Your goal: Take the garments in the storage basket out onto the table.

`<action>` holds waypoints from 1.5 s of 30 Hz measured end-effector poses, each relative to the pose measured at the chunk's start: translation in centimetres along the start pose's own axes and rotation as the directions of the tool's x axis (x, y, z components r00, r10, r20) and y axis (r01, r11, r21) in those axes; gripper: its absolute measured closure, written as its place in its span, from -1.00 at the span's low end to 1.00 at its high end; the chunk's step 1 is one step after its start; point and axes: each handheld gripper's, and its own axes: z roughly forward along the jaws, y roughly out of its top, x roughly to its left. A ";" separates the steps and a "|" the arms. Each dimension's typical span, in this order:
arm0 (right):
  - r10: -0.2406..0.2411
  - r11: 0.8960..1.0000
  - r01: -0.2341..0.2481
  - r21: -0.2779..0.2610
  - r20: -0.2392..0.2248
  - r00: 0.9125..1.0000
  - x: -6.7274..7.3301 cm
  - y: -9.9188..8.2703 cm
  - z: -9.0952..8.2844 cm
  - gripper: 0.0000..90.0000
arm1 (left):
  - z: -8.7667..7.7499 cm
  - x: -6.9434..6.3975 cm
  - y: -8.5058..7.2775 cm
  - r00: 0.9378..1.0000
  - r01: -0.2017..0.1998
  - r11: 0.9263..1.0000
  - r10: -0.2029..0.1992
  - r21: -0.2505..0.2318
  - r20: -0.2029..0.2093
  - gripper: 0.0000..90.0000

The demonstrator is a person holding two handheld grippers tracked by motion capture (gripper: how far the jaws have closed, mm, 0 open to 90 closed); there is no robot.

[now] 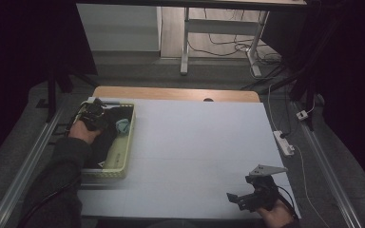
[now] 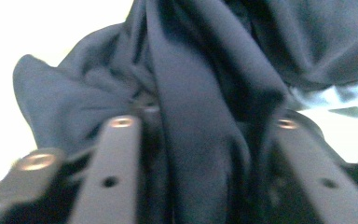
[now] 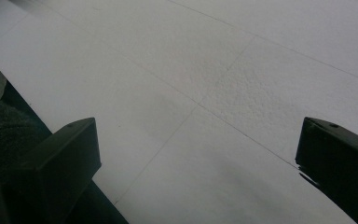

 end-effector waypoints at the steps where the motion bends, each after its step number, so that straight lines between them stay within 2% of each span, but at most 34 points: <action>1: 0.000 1.000 0.000 0.000 0.000 1.000 0.0 0.0 0.0 -1.00 | -0.1 -0.1 0.0 1.000 0.000 1.000 0.000 0.003 -0.002 0.55; 3: 0.002 1.000 -0.002 0.000 0.000 1.000 0.0 0.0 0.0 -1.00 | -0.3 -0.2 0.1 1.000 -0.005 1.000 0.005 0.004 0.001 0.62; 5: 0.004 1.000 -0.004 0.000 0.000 1.000 0.0 0.0 0.0 -1.00 | -0.8 0.0 0.1 1.000 0.006 1.000 -0.006 -0.011 0.017 0.64; 10: 0.009 1.000 -0.009 -0.001 -0.002 1.000 -0.1 0.0 0.0 -1.00 | -2.5 0.5 -0.1 0.998 0.035 0.995 -0.031 -0.091 0.053 0.66; 13: 0.009 1.000 -0.009 0.000 -0.002 1.000 -0.1 0.0 0.0 -1.00 | -4.0 0.7 -0.1 0.995 0.050 0.989 -0.038 -0.138 0.089 0.67; 18: 0.009 1.000 -0.009 -0.001 -0.002 1.000 -0.1 0.0 0.0 -1.00 | -6.7 1.1 -0.1 0.987 0.074 0.977 -0.043 -0.198 0.155 0.67; 23: 0.007 1.000 -0.007 0.001 -0.002 1.000 -0.1 0.1 0.0 -1.00 | -9.3 1.0 -0.3 0.984 0.072 0.961 -0.025 -0.268 0.176 0.67; 28: 0.007 1.000 -0.007 0.001 -0.001 1.000 -0.1 0.1 0.1 -1.00 | -11.4 0.7 -0.2 0.983 0.054 0.954 0.001 -0.294 0.183 0.67; 35: 0.007 1.000 -0.007 0.002 0.001 1.000 -0.1 0.1 0.1 -1.00 | -13.6 0.6 0.1 0.978 0.054 0.945 0.014 -0.323 0.207 0.67; 45: 0.008 1.000 -0.008 0.001 0.002 1.000 -0.1 0.1 0.1 -1.00 | -15.9 -0.2 0.7 0.974 0.041 0.928 0.045 -0.372 0.221 0.68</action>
